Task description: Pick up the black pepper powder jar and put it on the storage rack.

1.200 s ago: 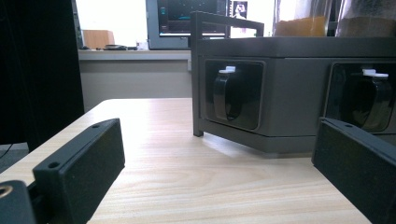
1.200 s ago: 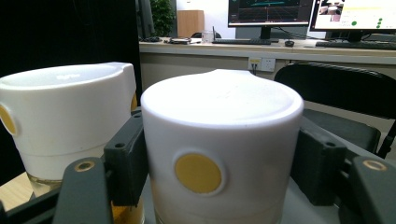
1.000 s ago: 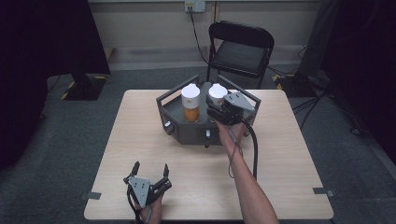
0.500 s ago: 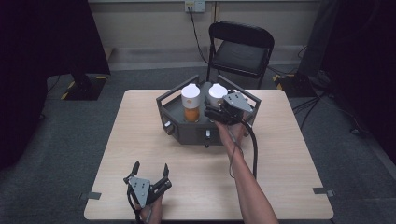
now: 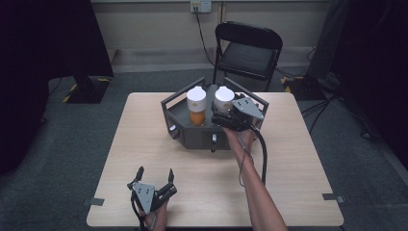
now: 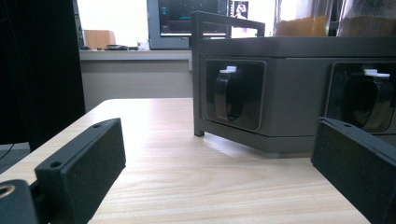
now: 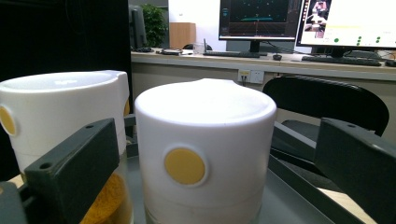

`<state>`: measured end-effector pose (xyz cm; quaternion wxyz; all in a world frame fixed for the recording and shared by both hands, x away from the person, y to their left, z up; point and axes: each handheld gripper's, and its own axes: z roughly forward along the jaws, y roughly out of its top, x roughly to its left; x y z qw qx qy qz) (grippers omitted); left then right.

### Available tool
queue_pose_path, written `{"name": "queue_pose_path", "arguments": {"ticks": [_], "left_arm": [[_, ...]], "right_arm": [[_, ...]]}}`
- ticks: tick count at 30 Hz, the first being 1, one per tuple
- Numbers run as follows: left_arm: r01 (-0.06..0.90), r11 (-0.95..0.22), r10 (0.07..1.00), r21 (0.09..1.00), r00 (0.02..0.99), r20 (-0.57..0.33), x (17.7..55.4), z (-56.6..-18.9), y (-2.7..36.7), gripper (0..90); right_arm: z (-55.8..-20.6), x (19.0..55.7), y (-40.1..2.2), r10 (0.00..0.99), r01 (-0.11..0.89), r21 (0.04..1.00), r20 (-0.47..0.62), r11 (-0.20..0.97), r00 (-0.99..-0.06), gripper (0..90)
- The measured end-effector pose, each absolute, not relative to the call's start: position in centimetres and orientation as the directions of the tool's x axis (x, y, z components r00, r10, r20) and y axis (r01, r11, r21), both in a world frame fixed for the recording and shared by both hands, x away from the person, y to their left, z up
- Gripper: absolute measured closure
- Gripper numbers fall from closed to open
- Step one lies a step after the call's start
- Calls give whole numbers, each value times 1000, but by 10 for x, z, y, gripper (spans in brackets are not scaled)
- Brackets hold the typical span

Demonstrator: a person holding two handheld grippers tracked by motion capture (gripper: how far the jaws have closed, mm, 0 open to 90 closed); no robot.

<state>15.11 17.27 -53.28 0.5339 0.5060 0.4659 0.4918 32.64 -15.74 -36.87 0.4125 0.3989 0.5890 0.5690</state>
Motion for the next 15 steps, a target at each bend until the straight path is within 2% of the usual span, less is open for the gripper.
{"name": "queue_pose_path", "arguments": {"ticks": [15], "left_arm": [[-54, 4, 997, 999, 79, 0, 151, -533, 172, 21]], "right_arm": [[-370, 307, -157, 940, -25, 999, -37, 31, -340, 0]]}}
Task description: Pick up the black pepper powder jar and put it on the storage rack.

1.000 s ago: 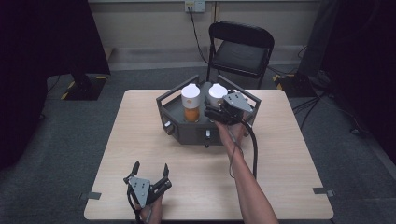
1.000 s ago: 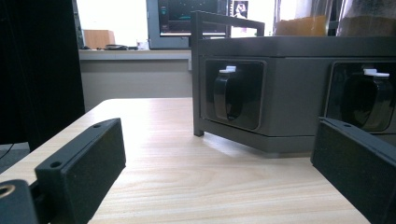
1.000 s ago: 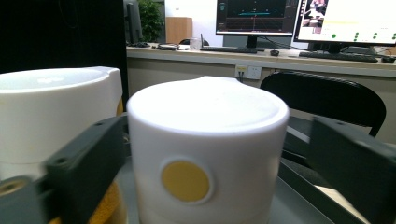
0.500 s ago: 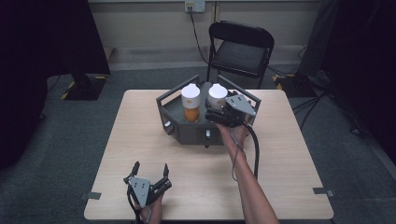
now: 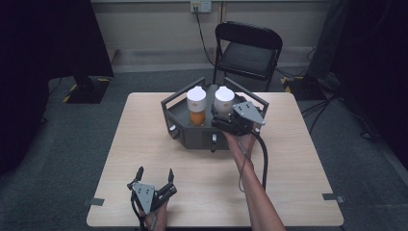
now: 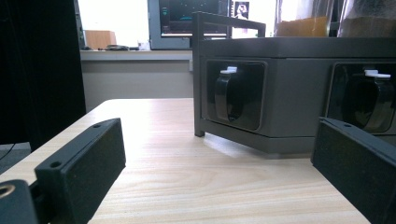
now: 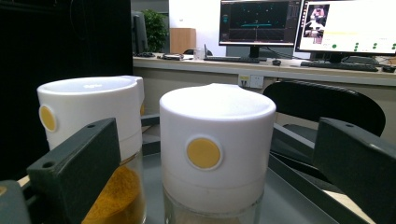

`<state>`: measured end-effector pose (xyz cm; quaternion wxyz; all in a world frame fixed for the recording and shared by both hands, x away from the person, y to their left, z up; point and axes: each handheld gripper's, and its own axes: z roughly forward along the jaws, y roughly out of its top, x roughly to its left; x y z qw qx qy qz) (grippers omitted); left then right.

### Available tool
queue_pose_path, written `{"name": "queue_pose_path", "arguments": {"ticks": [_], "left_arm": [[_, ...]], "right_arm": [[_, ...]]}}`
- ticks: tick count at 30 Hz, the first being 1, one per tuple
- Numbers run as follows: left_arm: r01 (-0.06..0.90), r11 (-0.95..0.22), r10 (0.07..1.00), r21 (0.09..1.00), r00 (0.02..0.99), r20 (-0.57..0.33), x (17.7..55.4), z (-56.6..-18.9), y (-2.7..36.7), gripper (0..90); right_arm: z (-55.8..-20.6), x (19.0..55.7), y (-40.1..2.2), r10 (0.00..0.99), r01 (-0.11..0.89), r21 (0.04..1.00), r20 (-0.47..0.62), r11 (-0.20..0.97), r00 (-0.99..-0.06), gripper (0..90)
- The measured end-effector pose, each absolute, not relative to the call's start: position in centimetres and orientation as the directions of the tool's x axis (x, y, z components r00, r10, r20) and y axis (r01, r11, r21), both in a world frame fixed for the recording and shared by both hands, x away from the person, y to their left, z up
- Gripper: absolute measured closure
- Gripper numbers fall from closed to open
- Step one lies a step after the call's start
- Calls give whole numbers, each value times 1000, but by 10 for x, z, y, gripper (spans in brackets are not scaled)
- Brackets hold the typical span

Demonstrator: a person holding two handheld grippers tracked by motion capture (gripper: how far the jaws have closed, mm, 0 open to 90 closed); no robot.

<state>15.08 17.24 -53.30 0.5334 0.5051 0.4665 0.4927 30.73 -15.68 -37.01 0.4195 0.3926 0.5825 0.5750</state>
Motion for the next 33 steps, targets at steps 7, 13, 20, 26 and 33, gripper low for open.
{"name": "queue_pose_path", "arguments": {"ticks": [7, 13, 20, 26, 33], "left_arm": [[-54, 5, 997, 999, 80, -1, 151, -533, 172, 21], [-54, 4, 997, 999, 76, 0, 151, -533, 172, 22], [-53, 4, 997, 999, 76, 0, 151, -533, 172, 22], [-55, 5, 997, 998, 76, -1, 151, -533, 172, 21], [-54, 5, 997, 999, 76, -1, 151, -533, 172, 21]], "right_arm": [[-377, 298, -159, 938, -22, 999, -30, 24, -345, 8], [-381, 293, -162, 941, -24, 1000, -23, 15, -336, 8], [-389, 282, -167, 941, -23, 1000, -15, 8, -337, 7], [-394, 269, -165, 945, -49, 999, -33, 18, -324, 2], [-403, 259, -169, 944, -70, 997, -42, 20, -326, 5]]}}
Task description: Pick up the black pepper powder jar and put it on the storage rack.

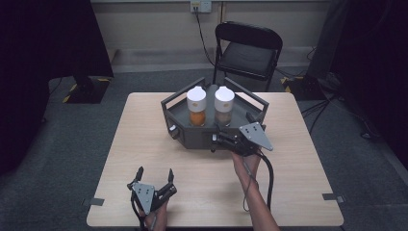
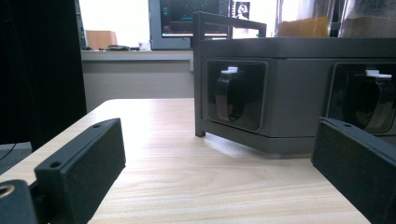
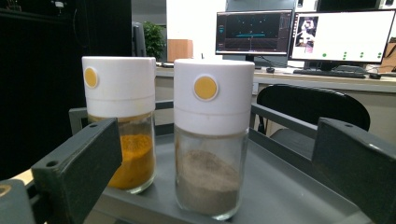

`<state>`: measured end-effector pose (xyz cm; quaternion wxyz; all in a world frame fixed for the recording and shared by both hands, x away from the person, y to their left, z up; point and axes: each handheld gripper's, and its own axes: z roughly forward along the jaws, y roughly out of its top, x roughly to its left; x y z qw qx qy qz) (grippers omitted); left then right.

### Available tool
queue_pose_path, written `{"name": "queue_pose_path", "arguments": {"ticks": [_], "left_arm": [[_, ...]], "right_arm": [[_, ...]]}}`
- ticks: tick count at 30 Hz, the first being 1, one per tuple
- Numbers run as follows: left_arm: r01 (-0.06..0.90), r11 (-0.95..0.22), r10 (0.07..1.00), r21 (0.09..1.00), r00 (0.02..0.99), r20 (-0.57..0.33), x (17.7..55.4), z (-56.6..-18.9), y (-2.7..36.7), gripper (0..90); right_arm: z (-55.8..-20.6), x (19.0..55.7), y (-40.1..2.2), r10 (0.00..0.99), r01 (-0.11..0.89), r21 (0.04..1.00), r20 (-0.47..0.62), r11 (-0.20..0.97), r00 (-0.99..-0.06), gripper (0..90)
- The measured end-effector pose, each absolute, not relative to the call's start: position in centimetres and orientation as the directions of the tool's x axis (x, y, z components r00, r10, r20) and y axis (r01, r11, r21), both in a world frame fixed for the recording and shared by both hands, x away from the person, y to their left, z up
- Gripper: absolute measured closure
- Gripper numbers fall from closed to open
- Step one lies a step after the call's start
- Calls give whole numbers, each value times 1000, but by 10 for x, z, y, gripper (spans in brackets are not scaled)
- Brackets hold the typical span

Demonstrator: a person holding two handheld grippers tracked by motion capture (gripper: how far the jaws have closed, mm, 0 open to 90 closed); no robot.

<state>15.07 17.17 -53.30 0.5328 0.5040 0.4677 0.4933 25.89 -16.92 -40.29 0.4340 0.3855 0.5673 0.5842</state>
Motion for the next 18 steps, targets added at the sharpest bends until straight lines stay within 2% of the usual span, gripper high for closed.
{"name": "queue_pose_path", "arguments": {"ticks": [18], "left_arm": [[-56, 5, 997, 998, 76, -1, 151, -533, 172, 20]], "right_arm": [[-417, 236, -177, 954, -77, 997, -32, 9, -299, 6]]}}
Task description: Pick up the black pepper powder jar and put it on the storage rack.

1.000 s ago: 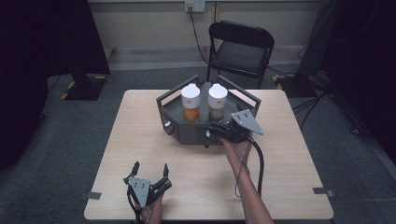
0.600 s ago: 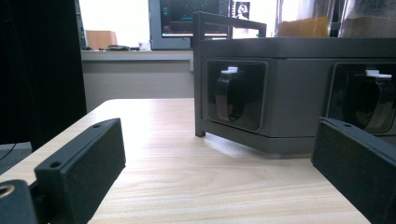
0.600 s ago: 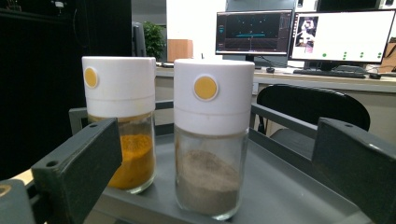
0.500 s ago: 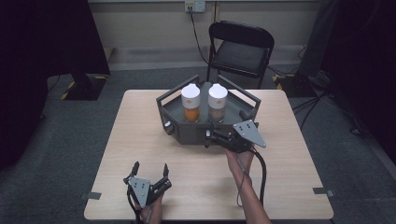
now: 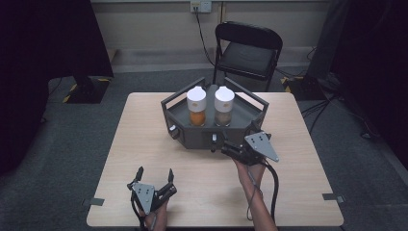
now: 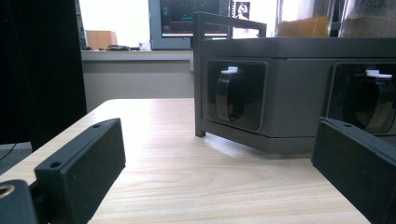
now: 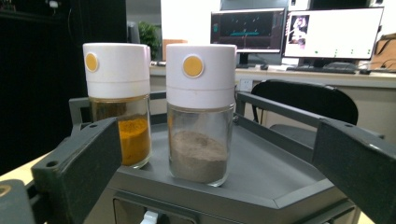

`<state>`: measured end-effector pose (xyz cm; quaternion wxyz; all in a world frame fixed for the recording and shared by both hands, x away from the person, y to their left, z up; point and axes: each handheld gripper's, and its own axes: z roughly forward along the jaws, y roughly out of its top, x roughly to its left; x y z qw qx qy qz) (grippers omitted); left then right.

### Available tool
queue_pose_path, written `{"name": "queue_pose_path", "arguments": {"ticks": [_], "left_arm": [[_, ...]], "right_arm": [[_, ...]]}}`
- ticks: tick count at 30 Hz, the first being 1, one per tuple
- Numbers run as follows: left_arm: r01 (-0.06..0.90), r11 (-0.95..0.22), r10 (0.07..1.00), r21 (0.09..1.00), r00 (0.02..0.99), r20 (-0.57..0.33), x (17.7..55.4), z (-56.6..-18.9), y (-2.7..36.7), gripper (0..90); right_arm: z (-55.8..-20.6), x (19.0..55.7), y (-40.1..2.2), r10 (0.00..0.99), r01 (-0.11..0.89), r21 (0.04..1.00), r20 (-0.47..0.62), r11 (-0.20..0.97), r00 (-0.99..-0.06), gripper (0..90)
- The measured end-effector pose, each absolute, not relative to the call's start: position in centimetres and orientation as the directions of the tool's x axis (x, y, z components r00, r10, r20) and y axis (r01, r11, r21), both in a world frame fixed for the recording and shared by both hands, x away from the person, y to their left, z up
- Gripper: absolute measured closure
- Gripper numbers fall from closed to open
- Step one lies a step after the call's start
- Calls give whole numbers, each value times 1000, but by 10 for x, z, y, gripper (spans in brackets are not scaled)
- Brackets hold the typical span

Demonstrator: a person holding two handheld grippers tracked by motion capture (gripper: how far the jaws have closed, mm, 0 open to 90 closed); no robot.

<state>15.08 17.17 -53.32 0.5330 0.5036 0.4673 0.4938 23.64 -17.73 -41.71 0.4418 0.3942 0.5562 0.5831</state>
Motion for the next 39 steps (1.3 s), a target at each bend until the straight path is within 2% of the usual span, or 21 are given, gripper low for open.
{"name": "queue_pose_path", "arguments": {"ticks": [25, 39], "left_arm": [[-56, 5, 997, 998, 75, -1, 151, -533, 172, 20], [-56, 5, 997, 998, 75, -1, 151, -533, 172, 20]], "right_arm": [[-444, 200, -186, 965, -82, 996, -53, 33, -257, 6], [-466, 186, -191, 971, -37, 999, -43, 35, -237, 6]]}}
